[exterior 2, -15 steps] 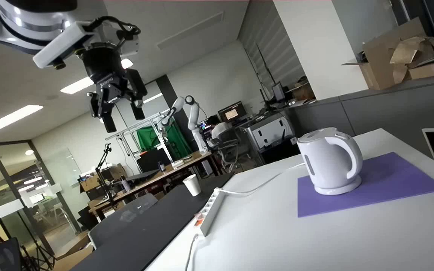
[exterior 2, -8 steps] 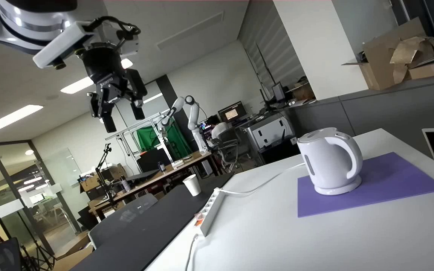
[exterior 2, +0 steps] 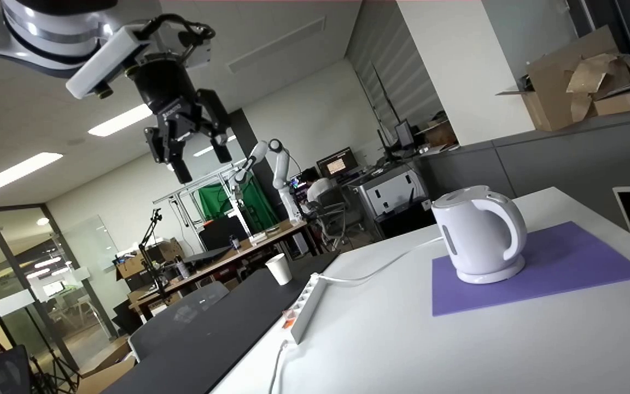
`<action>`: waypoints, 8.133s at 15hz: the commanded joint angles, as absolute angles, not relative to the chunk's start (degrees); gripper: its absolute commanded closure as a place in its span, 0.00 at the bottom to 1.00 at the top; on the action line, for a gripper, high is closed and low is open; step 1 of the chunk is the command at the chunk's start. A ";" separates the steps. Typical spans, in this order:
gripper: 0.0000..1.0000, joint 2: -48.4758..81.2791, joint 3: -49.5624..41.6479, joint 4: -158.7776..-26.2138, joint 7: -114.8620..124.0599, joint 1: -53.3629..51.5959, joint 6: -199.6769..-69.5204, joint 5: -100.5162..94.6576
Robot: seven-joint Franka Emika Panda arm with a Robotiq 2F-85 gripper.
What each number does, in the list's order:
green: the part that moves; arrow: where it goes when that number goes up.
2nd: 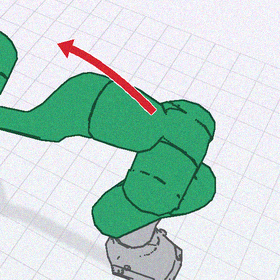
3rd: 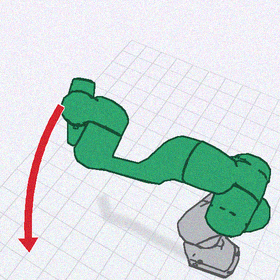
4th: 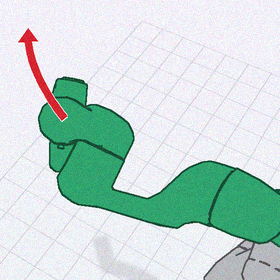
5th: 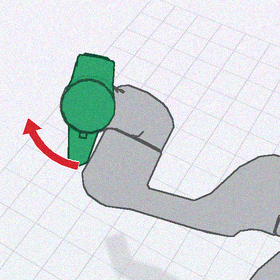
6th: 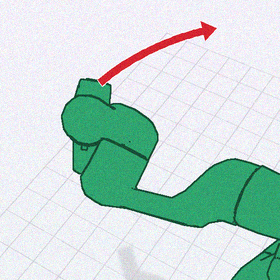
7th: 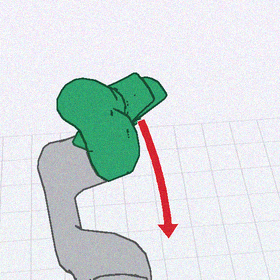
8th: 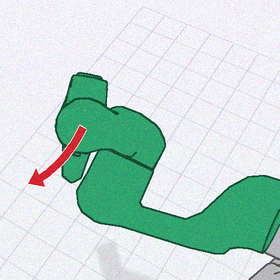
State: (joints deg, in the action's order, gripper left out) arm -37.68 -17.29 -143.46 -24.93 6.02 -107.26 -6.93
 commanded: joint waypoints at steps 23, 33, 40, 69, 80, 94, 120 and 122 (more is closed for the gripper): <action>0.00 10.95 -26.61 -107.11 -21.59 19.87 -135.11 2.12; 0.00 10.95 -26.59 -107.10 -21.57 19.90 -135.08 2.11; 0.00 22.54 -19.12 -94.44 -22.79 28.25 -140.35 16.76; 0.99 59.49 -13.01 -54.34 -4.95 34.98 -117.38 20.33; 1.00 59.62 -11.60 -54.24 -5.00 36.37 -111.34 21.59; 1.00 58.52 -9.68 -55.90 -8.58 37.24 -111.38 25.29; 1.00 59.97 -7.50 -55.79 -13.86 40.15 -113.16 31.52; 1.00 57.93 -6.95 -57.48 -14.68 39.70 -113.78 31.65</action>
State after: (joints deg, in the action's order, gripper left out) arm 61.03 -7.82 -55.06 -13.82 40.13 -113.20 30.64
